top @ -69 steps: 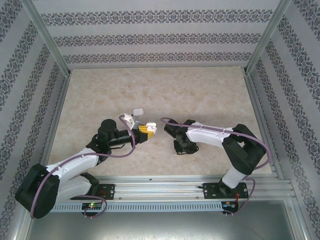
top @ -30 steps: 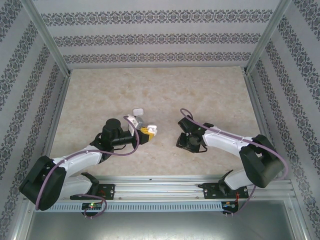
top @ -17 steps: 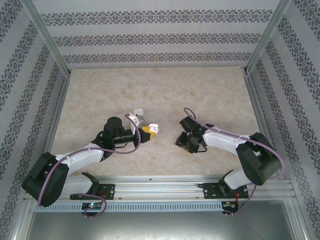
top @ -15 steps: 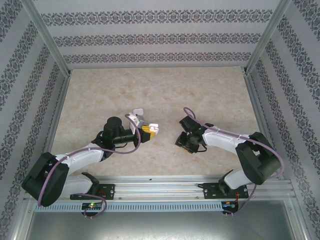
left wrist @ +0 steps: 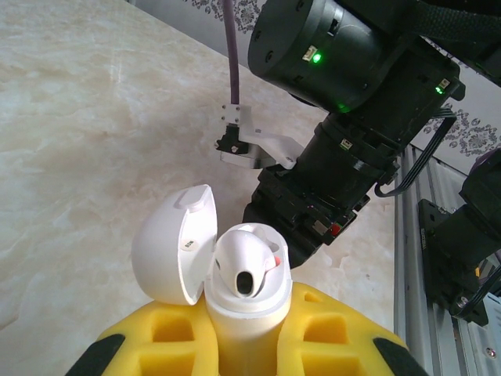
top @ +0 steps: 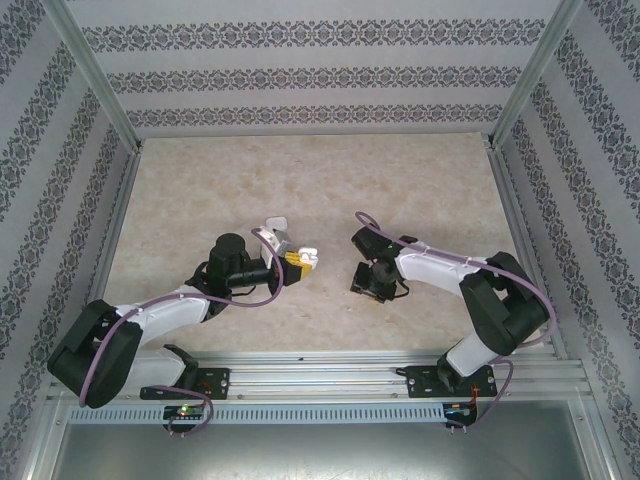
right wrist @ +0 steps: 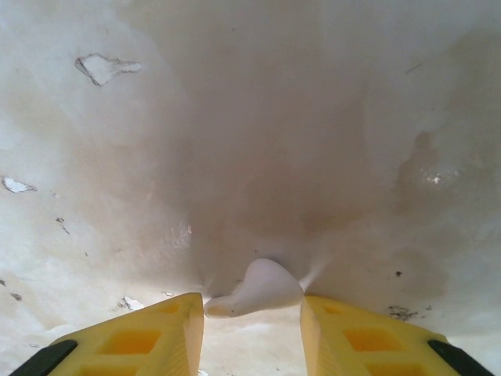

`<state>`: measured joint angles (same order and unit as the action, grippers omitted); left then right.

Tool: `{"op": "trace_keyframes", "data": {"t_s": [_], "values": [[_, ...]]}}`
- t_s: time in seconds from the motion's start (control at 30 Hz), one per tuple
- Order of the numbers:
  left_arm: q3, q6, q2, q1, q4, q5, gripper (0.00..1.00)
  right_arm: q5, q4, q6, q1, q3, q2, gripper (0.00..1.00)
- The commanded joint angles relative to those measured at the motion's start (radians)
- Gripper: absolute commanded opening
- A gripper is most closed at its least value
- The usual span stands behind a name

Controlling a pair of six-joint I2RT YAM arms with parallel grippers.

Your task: Insert wireless bluetooth earbuds into charging case

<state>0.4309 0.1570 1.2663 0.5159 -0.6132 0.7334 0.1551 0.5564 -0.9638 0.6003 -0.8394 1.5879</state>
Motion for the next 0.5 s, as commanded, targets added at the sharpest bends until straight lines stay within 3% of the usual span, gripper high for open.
{"op": "trace_keyframes", "data": {"t_s": [0.0,0.47], "values": [[0.026,-0.026,-0.008,0.004,-0.012,0.024,0.0,-0.075,-0.075,0.06,0.008,-0.052,0.039,0.37],[0.028,-0.048,-0.025,0.004,0.017,0.029,0.0,-0.115,-0.023,0.099,0.04,-0.139,0.096,0.38]]}}
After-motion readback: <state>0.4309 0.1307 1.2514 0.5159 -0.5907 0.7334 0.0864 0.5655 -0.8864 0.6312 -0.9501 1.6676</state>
